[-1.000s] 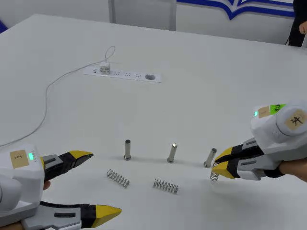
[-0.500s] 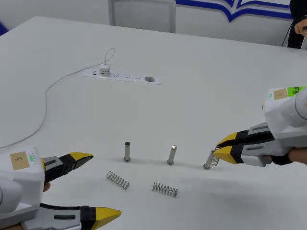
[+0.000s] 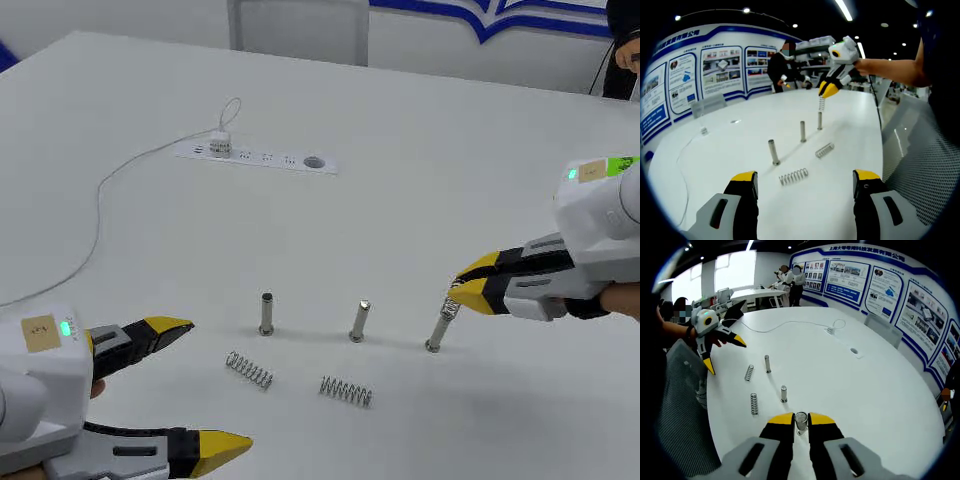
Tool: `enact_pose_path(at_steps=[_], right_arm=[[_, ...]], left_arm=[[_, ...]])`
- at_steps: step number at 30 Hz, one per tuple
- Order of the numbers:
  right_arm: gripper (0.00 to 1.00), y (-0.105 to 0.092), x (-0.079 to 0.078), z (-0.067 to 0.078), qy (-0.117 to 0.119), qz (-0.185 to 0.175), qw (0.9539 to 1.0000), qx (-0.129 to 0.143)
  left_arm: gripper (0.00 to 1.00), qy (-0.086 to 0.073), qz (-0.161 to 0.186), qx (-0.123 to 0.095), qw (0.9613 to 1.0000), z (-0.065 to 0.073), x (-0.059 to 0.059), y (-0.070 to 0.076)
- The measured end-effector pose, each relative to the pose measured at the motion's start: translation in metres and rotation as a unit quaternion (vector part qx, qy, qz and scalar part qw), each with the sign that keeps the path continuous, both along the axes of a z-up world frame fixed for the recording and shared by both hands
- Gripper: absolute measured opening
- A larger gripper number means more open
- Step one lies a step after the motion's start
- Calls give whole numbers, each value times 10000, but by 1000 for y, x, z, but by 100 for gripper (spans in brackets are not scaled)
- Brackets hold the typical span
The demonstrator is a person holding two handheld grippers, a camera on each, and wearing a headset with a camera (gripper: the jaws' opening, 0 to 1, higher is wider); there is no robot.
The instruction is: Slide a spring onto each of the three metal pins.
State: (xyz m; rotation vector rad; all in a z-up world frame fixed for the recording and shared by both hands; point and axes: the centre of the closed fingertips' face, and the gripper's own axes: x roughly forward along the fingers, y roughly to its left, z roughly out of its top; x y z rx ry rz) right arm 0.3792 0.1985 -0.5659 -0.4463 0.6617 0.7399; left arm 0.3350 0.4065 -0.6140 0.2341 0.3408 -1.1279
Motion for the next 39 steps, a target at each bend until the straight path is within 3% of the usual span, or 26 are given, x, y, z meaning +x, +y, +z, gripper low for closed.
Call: enact_pose_path(at_steps=[21,39], right_arm=[[12,-8,7,-16,133,-207,9997,90],[12,-11,11,-48,349,-439,9982,231]], left_arm=[[79,51,30,3,10000,-4,2,1],[79,85,46,26,10000,-5,1,1]])
